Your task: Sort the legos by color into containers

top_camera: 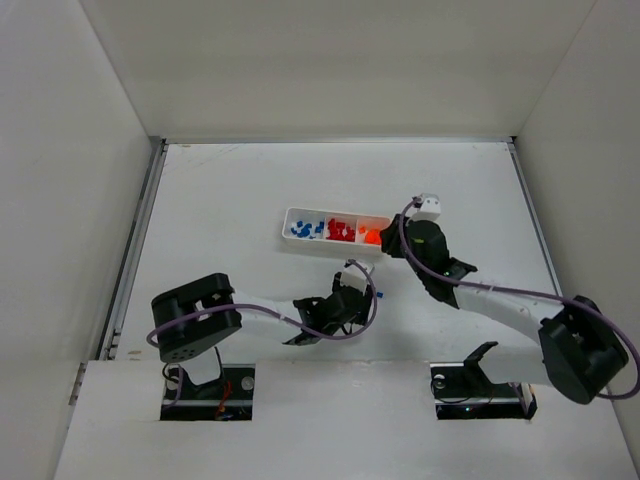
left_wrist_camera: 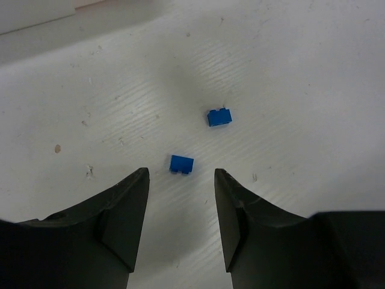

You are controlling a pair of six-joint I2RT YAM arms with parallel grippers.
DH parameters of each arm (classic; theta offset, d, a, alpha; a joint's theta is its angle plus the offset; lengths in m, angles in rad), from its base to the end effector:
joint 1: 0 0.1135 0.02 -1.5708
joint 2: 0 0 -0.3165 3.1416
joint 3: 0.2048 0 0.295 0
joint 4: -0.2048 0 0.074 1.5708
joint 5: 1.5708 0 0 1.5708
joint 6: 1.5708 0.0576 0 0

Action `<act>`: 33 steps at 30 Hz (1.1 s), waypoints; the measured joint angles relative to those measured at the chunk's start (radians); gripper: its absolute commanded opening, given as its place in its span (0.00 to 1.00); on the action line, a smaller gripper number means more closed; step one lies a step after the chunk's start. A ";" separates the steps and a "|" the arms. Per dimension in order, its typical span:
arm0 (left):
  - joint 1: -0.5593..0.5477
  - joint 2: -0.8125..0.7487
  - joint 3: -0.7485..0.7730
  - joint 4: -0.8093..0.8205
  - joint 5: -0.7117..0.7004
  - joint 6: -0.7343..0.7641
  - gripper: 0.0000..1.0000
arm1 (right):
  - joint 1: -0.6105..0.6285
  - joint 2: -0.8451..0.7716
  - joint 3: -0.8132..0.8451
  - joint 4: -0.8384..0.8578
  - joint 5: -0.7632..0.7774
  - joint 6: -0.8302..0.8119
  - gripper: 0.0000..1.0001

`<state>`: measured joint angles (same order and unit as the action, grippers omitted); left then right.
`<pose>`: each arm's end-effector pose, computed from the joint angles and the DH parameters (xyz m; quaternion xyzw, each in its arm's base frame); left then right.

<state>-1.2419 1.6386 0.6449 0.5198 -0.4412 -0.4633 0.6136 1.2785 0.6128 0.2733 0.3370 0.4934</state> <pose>0.1400 -0.3342 0.1624 0.2105 0.8136 -0.2602 0.4754 0.2657 0.1639 0.2363 0.0438 0.8237 0.1694 0.5393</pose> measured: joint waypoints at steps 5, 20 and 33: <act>-0.002 0.037 0.028 0.005 -0.001 0.008 0.42 | 0.042 -0.141 -0.130 -0.003 0.032 0.066 0.40; 0.005 0.095 0.062 -0.002 0.000 0.010 0.18 | 0.175 -0.216 -0.257 -0.078 0.105 0.251 0.50; 0.137 -0.280 -0.034 -0.053 -0.003 0.008 0.20 | 0.349 -0.023 -0.211 -0.215 0.194 0.380 0.48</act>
<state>-1.1046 1.3582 0.6113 0.4671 -0.4438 -0.4549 0.9623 1.2560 0.4019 0.0582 0.5312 0.8734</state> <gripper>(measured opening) 0.197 0.512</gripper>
